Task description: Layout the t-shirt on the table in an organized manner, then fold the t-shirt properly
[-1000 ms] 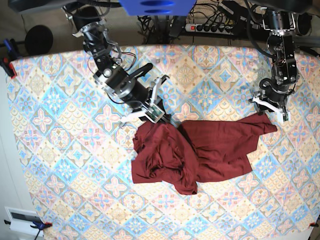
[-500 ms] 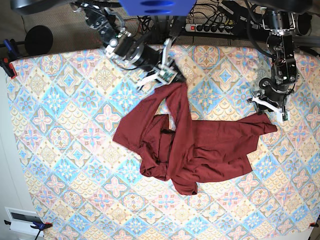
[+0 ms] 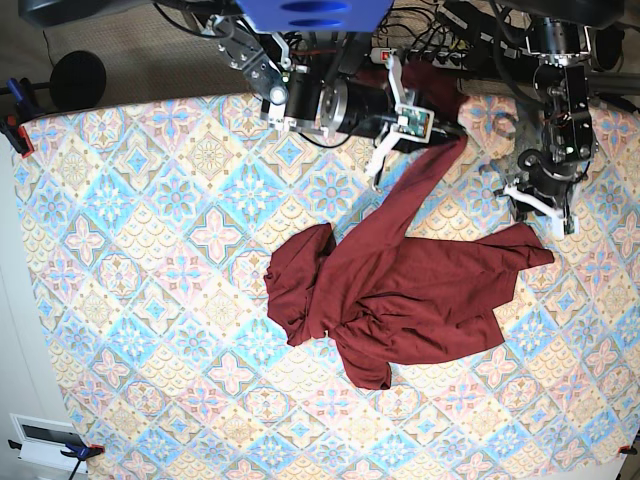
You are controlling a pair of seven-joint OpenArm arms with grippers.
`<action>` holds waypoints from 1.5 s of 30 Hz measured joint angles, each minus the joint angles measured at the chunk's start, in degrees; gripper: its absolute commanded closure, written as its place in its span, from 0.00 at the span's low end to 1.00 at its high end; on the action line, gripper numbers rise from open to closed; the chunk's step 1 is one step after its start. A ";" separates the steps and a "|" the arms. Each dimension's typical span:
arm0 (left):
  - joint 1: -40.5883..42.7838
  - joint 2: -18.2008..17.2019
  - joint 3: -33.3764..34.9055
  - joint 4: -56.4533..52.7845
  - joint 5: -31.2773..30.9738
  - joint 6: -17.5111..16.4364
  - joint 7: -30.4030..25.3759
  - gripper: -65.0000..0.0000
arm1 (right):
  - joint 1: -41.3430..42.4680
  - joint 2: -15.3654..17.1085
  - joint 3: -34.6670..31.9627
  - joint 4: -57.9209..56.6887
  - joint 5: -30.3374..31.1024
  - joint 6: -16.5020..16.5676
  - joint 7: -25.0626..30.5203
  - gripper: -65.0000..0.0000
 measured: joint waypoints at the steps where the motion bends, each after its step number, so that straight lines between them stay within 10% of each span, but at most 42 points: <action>1: 0.50 0.11 0.00 0.00 0.20 -0.04 0.04 0.59 | 0.74 -0.81 1.55 -0.09 0.28 0.11 0.55 1.00; 13: 5.88 -0.59 -0.24 7.13 0.13 -0.02 -0.07 0.69 | 12.07 -1.01 19.89 -12.20 9.29 -0.15 3.19 1.00; 24: 7.37 -0.52 0.37 9.77 0.42 0.42 0.61 0.69 | 18.82 6.93 30.34 -23.26 9.22 -0.37 3.67 1.00; 35: 9.18 -3.58 18.51 17.07 0.92 0.17 0.35 0.69 | 18.36 7.32 41.09 -28.70 -4.92 -0.46 3.32 1.00; 45: 5.38 -0.52 27.87 17.00 0.83 -0.37 0.15 0.69 | 18.03 7.13 41.05 -23.30 -5.86 -0.02 4.00 0.87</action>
